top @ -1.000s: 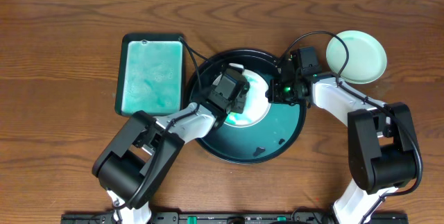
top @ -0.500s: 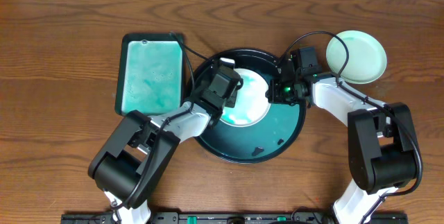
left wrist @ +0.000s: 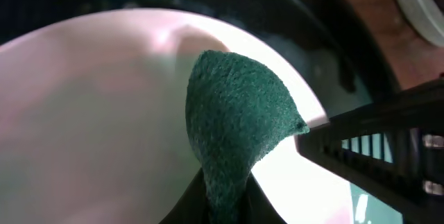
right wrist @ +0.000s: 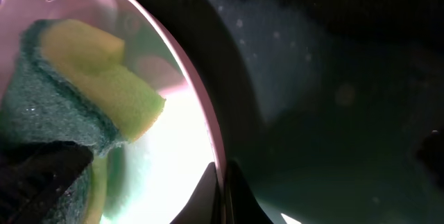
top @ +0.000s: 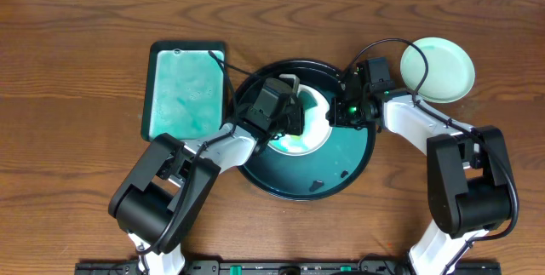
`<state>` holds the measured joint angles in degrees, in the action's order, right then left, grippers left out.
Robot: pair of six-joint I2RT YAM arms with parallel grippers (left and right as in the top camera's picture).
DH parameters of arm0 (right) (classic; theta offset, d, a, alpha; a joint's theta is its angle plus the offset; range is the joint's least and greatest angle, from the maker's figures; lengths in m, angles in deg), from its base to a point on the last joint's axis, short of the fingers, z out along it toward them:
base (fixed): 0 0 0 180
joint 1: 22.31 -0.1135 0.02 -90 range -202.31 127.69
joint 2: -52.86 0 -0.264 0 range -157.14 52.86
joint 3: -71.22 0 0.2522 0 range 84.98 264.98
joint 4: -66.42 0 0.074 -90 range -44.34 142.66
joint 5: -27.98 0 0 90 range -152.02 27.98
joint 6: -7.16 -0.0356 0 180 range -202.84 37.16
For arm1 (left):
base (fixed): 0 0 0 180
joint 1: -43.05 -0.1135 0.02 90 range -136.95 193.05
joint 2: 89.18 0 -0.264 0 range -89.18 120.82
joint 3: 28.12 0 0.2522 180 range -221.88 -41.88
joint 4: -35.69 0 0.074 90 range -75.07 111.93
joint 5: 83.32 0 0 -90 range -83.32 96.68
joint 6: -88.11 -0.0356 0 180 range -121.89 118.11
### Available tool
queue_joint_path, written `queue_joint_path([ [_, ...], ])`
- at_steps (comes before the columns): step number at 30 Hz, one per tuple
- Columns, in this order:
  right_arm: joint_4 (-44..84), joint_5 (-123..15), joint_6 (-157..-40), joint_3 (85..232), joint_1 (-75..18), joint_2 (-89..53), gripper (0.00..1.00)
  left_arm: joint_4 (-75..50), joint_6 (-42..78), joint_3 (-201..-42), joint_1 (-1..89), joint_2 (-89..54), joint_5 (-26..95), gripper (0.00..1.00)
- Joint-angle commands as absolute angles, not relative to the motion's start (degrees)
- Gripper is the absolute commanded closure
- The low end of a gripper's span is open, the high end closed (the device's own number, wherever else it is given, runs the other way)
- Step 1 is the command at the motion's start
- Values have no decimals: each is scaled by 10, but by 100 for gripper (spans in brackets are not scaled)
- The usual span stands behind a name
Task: Clean dirty plates on tray and stack at the side
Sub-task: 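Scrub the white plate with the sponge while the right gripper holds it, then return the sponge to the basin with the left gripper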
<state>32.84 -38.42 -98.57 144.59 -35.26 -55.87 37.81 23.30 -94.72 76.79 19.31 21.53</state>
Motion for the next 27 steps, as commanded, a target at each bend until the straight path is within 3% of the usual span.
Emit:
queue_joint_path([
  [1,321,-397,-986,1441,-363,-581,99,378,163,-944,762,188,134,93],
  [7,321,-397,-986,1441,-363,-581,99,374,119,-944,753,109,-94,93],
  [16,319,-397,-986,1441,-363,-581,99,324,110,-944,700,-29,-97,92],
  [27,324,-397,-986,1441,-363,-581,99,199,194,-943,508,5,-60,92],
])
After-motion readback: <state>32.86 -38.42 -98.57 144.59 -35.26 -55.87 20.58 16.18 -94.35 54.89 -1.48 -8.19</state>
